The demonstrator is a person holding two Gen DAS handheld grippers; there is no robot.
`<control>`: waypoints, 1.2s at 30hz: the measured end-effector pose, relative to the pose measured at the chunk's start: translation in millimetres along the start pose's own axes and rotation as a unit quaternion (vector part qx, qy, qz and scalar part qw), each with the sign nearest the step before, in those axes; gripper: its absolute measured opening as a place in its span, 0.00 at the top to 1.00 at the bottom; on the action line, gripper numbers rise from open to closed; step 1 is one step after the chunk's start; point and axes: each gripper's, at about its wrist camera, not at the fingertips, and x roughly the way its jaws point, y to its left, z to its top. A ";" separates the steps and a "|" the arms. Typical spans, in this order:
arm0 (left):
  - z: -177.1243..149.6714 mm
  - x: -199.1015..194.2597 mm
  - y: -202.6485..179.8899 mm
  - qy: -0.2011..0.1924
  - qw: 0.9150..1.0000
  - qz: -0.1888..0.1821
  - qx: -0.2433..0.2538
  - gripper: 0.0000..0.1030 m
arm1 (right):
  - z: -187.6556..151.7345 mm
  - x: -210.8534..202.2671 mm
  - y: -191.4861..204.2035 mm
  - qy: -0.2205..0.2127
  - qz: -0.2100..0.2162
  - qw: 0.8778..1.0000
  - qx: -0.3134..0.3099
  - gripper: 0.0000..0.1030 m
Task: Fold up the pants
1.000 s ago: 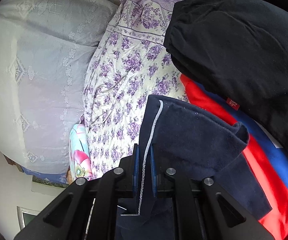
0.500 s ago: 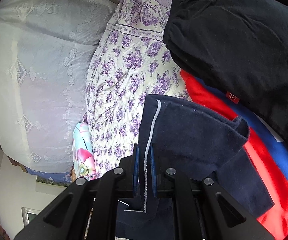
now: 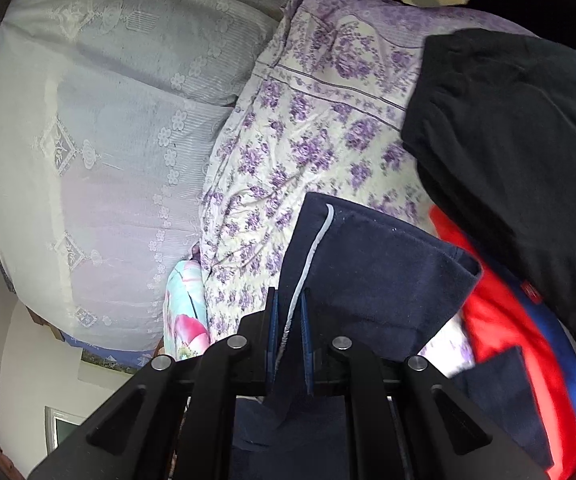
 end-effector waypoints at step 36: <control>-123.1 -79.8 189.6 -0.037 0.998 -0.003 -0.059 0.23 | 12.1 115.0 -100.3 0.031 -0.201 0.979 -0.016 1.00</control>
